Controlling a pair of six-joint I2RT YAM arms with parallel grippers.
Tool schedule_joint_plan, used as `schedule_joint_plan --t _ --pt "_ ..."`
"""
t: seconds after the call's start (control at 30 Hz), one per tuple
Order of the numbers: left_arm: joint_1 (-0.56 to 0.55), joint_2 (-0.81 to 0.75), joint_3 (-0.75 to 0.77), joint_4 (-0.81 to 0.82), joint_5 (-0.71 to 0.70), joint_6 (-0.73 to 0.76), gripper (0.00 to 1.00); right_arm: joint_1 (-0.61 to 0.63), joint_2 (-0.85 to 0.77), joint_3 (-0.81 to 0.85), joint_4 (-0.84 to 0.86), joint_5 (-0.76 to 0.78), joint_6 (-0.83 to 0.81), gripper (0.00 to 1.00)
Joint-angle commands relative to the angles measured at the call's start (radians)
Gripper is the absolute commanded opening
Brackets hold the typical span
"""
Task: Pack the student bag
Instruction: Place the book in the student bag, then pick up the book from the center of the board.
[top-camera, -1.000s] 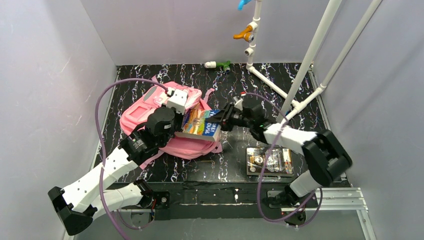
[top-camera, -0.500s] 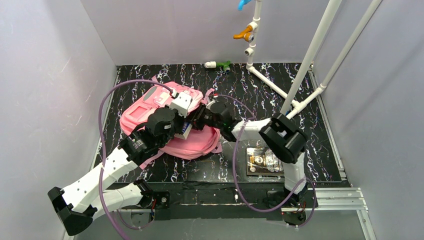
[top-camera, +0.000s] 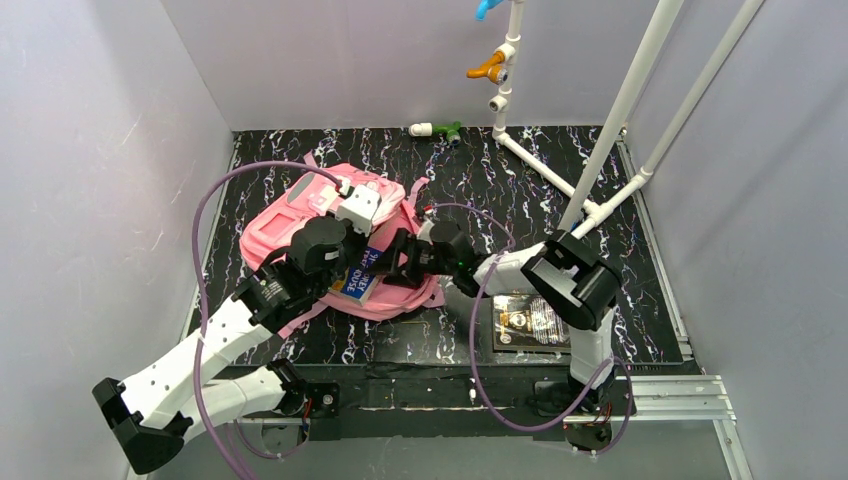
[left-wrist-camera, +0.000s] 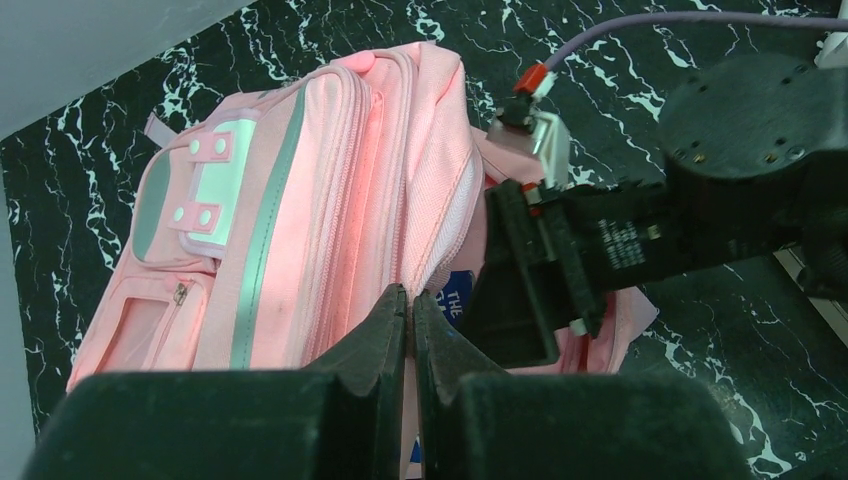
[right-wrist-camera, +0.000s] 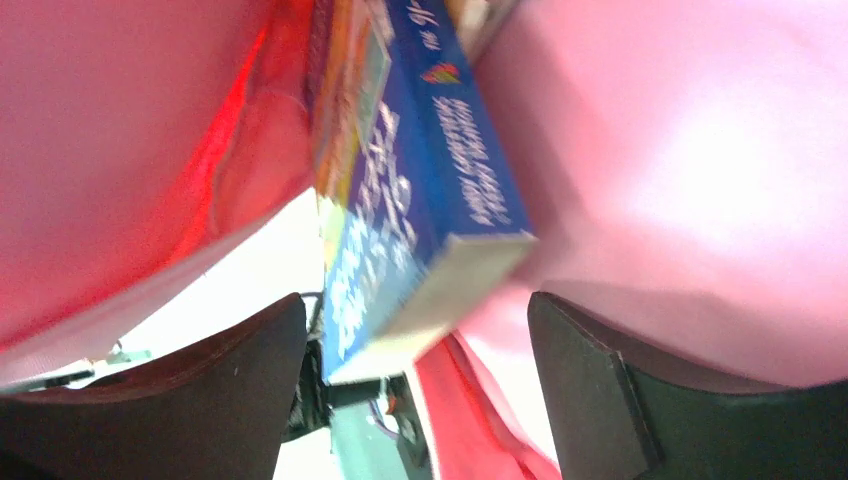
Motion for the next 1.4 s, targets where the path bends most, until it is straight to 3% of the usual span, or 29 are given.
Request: schedule_joint_plan --t 0.0,0.13,0.27,0.37,0.43,0.5,0.6,0.73,0.87,1.03,1.13,1.2,1.27,1.37 --pt "-0.002 -0.057 0.023 0.063 -0.004 0.005 0.00 -0.031 -0.078 -0.084 0.043 -0.100 -0.094 0.89" --pt "-0.002 -0.060 0.029 0.045 0.011 -0.003 0.00 -0.008 -0.063 -0.053 0.083 -0.116 -0.094 0.78" --pt "-0.002 -0.058 0.038 0.034 0.028 -0.018 0.00 0.031 0.079 0.138 0.145 -0.111 -0.065 0.33" --pt "-0.003 -0.059 0.049 0.013 0.041 -0.033 0.00 0.069 0.228 0.327 0.160 -0.097 -0.059 0.16" --pt "-0.002 -0.063 0.052 -0.002 0.039 -0.037 0.00 0.090 0.273 0.399 0.159 -0.062 -0.064 0.15" --pt "-0.002 -0.071 0.047 -0.015 0.033 -0.038 0.00 0.102 0.276 0.396 0.169 -0.008 -0.074 0.21" --pt "-0.002 -0.082 0.032 -0.023 0.020 -0.038 0.00 0.088 0.218 0.299 0.180 0.030 -0.084 0.47" --pt "-0.003 -0.093 0.009 -0.031 0.006 -0.038 0.00 0.042 0.064 0.103 0.079 0.003 -0.182 0.57" --pt "-0.002 -0.103 -0.032 -0.040 -0.006 -0.075 0.00 -0.014 -0.194 -0.043 -0.274 0.021 -0.437 0.67" --pt "-0.002 -0.077 -0.085 -0.085 0.055 -0.149 0.01 -0.037 -0.510 -0.095 -0.809 0.287 -0.764 0.86" --pt "-0.003 -0.031 -0.079 -0.142 0.137 -0.171 0.09 -0.038 -0.625 -0.043 -1.123 0.543 -0.790 0.97" --pt "-0.002 -0.007 -0.062 -0.155 0.200 -0.192 0.28 -0.053 -0.683 -0.030 -1.273 0.692 -0.722 0.98" --pt "-0.002 0.014 -0.043 -0.135 0.255 -0.236 0.48 -0.113 -0.714 -0.035 -1.407 0.748 -0.632 0.98" --pt "-0.022 0.061 -0.036 -0.043 0.310 -0.328 0.65 -0.241 -0.791 -0.110 -1.465 0.751 -0.518 0.98"
